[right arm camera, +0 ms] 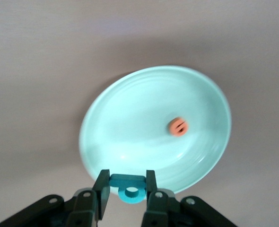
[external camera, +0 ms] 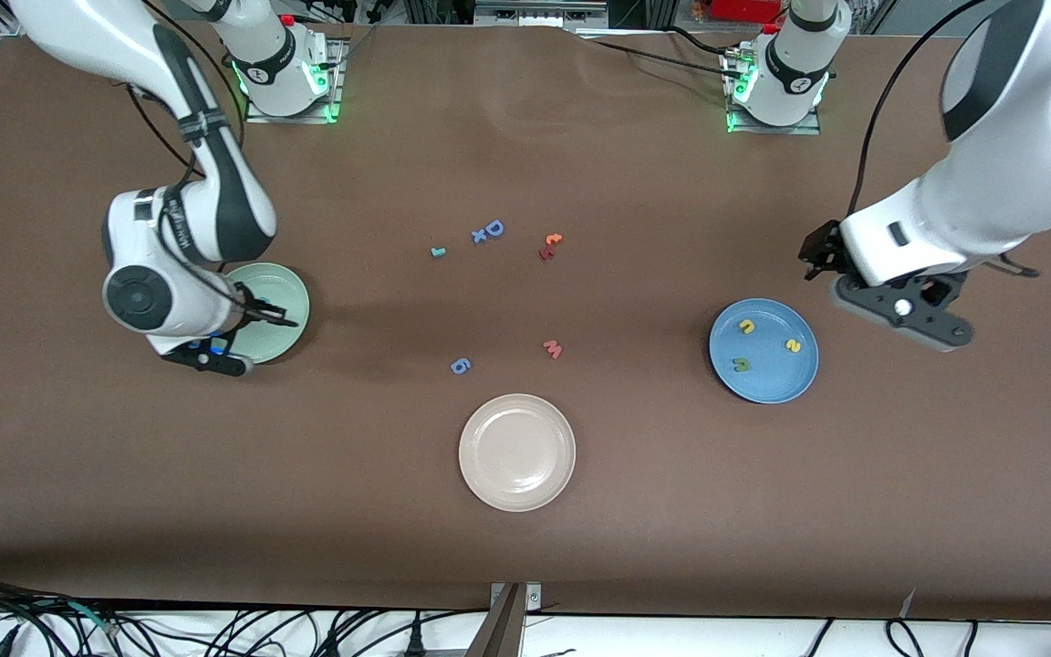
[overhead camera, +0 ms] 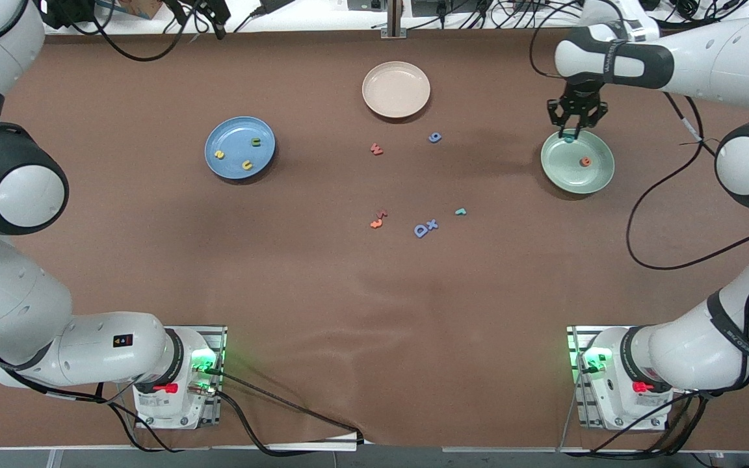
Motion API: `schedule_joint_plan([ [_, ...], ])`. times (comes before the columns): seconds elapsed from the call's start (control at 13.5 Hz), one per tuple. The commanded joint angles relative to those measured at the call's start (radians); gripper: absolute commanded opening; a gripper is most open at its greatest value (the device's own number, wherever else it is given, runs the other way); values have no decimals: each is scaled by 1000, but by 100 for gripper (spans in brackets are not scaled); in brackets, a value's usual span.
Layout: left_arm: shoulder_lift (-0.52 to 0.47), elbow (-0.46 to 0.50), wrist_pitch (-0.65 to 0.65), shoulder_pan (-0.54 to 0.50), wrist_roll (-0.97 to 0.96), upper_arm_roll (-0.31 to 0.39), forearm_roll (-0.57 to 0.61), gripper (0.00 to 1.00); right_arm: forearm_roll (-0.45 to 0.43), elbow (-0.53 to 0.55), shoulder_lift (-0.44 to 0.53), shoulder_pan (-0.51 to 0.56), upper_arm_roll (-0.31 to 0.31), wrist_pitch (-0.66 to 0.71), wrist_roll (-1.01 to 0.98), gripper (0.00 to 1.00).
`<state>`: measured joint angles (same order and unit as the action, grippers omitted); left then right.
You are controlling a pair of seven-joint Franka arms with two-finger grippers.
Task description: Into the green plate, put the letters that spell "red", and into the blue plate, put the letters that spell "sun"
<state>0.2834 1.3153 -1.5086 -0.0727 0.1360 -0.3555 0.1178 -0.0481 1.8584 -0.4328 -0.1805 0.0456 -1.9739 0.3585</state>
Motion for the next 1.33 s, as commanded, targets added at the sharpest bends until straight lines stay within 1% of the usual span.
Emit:
schedule_joint_plan([
  [0.0,-91,44,11,156,14,244,-52,100,-6,76,-20,1,7,-87,-38,31],
  [0.07,-122,65,13,171,11,272,-52,100,-7,93,-18,6,8,-111,-38,32],
  [0.15,-162,112,11,157,10,273,-58,100,-6,96,-18,10,8,-112,-49,33],
  [0.22,-199,151,5,136,7,273,-88,100,-6,97,-18,22,11,-117,-50,35],
  [0.3,-219,188,-2,114,5,273,-111,100,-4,97,-18,24,13,-118,-50,45],
  [0.37,-230,220,-21,94,4,273,-118,100,-3,97,-18,24,13,-120,-50,67],
  [0.44,-256,257,-47,91,-16,276,-119,100,-3,97,-18,24,13,-120,-50,71],
  [0.52,-286,298,-62,91,-68,276,-121,100,-3,97,-18,24,13,-120,-50,83],
  [0.59,-311,335,-70,91,-132,276,-136,100,-1,96,-20,26,13,-120,-50,99],
  [0.67,-325,352,-71,91,-171,276,-151,100,-1,93,-18,29,13,-118,-52,99],
  [0.81,-325,357,-70,87,-177,277,-155,100,2,84,-5,29,4,-102,-40,99],
  [0.89,-326,357,-68,88,-180,277,-155,100,25,85,15,26,-13,-77,-12,99],
  [0.96,-325,357,-67,99,-182,280,-155,100,78,84,28,26,-53,-48,32,99],
  [1.04,-325,357,-67,114,-184,294,-155,100,99,85,45,26,-85,-43,99,99],
  [1.11,-325,355,-65,143,-182,326,-155,100,100,85,49,24,-131,-34,197,99],
  [1.26,-323,355,-62,140,-164,342,-155,100,102,87,51,24,-241,-37,404,99],
])
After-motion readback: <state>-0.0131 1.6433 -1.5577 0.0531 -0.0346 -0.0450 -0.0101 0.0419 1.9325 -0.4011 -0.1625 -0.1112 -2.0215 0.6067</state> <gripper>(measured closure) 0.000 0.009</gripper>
